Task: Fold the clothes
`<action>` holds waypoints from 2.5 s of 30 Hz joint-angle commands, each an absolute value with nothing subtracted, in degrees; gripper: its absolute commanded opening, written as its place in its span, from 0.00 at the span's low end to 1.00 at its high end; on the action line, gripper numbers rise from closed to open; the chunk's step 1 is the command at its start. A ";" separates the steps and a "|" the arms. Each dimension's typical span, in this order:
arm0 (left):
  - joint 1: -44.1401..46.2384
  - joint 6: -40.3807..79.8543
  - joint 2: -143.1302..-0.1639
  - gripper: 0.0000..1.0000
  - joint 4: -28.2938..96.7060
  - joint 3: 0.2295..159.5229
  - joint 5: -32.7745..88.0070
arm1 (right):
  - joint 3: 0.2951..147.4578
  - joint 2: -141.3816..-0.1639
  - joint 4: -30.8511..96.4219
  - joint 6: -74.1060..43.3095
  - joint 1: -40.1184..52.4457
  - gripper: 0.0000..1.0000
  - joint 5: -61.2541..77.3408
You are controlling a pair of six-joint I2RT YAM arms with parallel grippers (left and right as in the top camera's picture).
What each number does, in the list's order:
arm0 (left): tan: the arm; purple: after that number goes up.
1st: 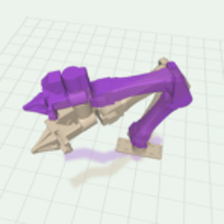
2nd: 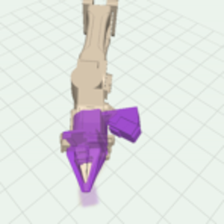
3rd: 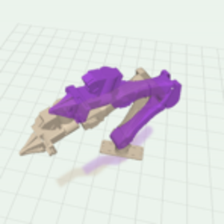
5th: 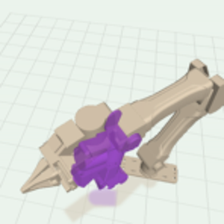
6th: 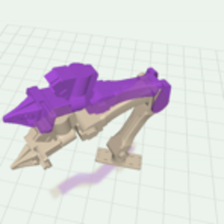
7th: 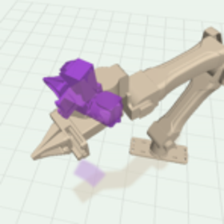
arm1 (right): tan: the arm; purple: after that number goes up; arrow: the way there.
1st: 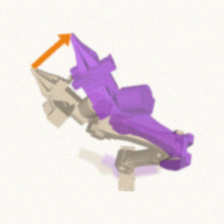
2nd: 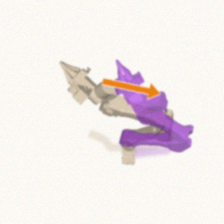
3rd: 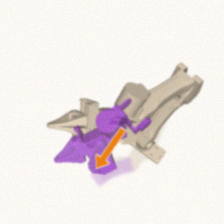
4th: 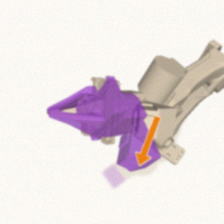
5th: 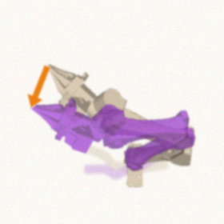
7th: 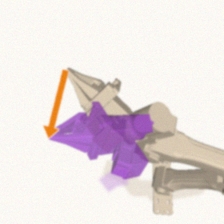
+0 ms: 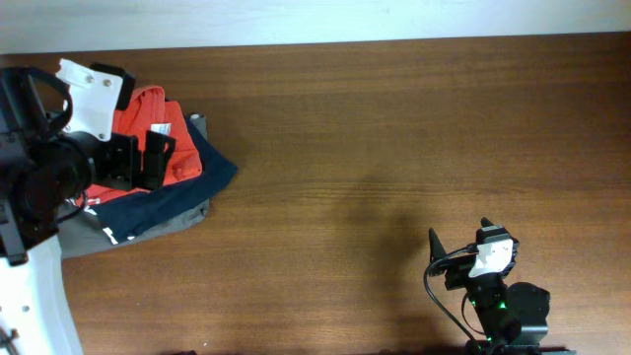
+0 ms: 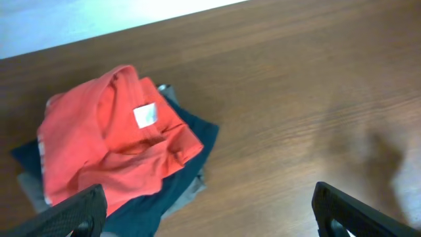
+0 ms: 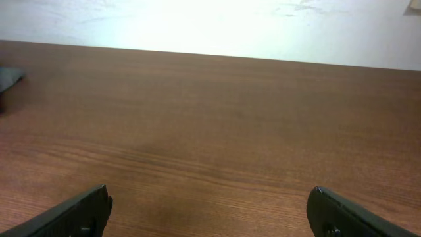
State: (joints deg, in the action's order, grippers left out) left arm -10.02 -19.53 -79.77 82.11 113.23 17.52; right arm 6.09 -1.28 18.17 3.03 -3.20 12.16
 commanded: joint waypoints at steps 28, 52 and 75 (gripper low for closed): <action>-8.23 -21.50 -11.46 0.99 31.57 25.34 14.76 | 5.56 -0.95 17.93 2.98 -3.40 0.99 12.91; -3.09 -21.30 -0.34 0.99 18.50 5.80 15.20 | 5.56 -0.95 17.93 2.98 -3.40 0.99 12.91; -3.09 -21.30 -0.34 0.99 18.50 5.80 15.20 | 5.56 -0.95 17.93 2.98 -3.40 0.99 12.91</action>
State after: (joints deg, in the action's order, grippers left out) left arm -3.33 -20.62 -0.91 18.81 6.20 14.74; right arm 5.98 -1.28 17.93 3.07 -3.20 12.16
